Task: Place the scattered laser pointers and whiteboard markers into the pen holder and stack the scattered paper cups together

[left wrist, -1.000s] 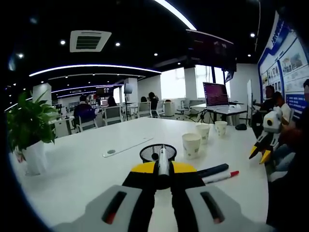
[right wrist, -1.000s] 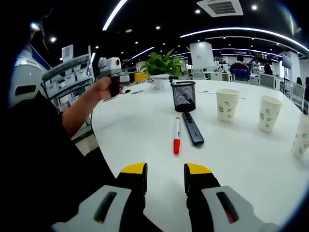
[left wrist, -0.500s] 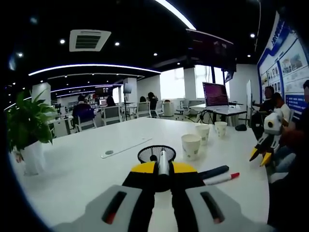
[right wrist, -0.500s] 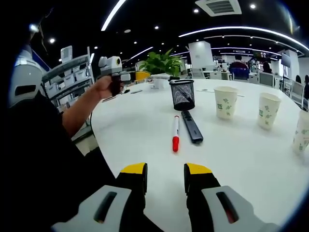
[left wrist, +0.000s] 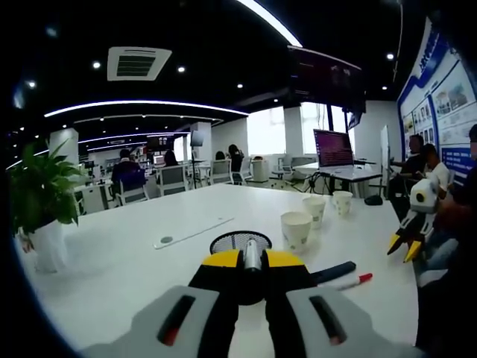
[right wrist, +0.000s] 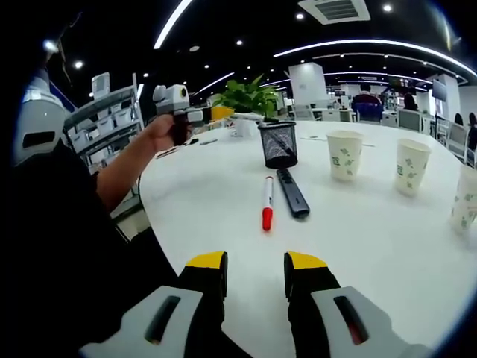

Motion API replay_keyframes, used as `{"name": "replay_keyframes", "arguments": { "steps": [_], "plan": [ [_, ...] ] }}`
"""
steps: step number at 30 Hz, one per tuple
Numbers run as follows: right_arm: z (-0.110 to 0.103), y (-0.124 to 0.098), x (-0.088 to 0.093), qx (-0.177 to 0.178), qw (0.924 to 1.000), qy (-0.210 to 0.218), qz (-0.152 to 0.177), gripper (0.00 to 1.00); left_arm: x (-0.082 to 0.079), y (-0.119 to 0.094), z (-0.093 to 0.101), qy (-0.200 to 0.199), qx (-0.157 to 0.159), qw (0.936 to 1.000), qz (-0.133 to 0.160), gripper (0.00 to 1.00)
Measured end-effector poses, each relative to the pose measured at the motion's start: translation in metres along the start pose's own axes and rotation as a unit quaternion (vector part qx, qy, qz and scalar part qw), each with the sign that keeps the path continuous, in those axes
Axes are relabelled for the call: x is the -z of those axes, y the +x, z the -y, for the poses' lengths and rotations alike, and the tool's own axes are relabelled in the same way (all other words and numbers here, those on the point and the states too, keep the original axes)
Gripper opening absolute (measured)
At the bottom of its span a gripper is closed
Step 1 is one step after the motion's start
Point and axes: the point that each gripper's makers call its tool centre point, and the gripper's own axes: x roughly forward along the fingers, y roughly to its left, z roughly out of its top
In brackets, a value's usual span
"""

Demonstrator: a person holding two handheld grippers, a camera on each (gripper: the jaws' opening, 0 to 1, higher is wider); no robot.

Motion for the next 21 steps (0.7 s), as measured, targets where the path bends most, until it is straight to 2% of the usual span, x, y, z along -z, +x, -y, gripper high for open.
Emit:
{"name": "replay_keyframes", "arguments": {
  "steps": [21],
  "plan": [
    [0.004,-0.004,0.002,0.002,1.0,0.004,0.002,0.33,-0.016,0.019,0.008,0.023,0.005,0.9997,0.002,0.13]
  ]
}}
